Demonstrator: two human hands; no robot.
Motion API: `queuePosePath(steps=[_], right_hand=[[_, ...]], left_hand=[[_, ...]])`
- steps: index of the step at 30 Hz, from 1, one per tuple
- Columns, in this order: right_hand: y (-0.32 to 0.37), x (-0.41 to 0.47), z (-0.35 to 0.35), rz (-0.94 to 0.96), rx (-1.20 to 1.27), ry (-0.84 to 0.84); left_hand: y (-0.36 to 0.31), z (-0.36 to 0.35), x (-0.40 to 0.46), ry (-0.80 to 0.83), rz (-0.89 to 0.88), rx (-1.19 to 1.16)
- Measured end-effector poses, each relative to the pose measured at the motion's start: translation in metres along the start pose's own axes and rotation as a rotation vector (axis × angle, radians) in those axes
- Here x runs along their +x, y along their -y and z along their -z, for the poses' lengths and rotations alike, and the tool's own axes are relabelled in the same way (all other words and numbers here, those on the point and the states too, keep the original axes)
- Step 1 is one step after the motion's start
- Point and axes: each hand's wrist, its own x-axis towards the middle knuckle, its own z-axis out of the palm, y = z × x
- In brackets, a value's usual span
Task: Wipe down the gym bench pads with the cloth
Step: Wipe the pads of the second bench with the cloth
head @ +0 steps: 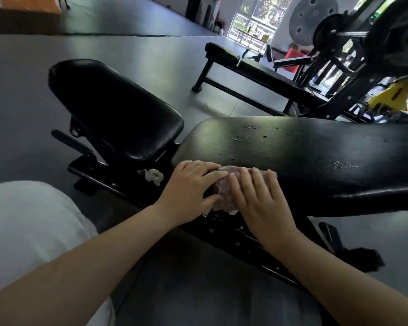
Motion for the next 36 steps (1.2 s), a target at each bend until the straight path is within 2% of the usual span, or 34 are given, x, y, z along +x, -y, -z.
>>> queuePosePath(steps=[7,12,15,18,23,27,31,34,36], right_hand=[[0.038,0.034,0.006,0.016,-0.016,0.06],[0.06,0.054,0.005,-0.016,0.039,0.114],[0.07,0.066,0.006,-0.026,0.075,0.128],[0.079,0.076,0.008,-0.023,0.089,0.132],[0.079,0.089,0.009,0.034,0.246,0.183],[0.047,0.095,0.018,0.186,0.487,0.1],[0.01,0.092,0.024,0.182,0.478,0.088],[-0.008,0.087,0.019,0.087,0.447,0.108],[-0.012,0.084,0.016,0.022,0.456,0.14]], left_hand=[[0.012,0.002,-0.018,-0.102,0.269,-0.057],[0.007,-0.004,-0.03,-0.274,0.572,-0.219],[-0.003,-0.007,-0.037,-0.429,0.773,-0.395],[-0.011,-0.004,-0.036,-0.415,0.915,-0.655],[-0.02,-0.007,-0.034,-0.394,1.016,-0.943],[-0.028,-0.017,-0.03,-0.43,1.011,-1.007],[-0.043,-0.026,-0.022,-0.406,1.016,-1.144],[-0.046,-0.029,-0.012,-0.321,1.003,-0.989],[-0.04,-0.031,-0.007,-0.323,1.01,-0.882]])
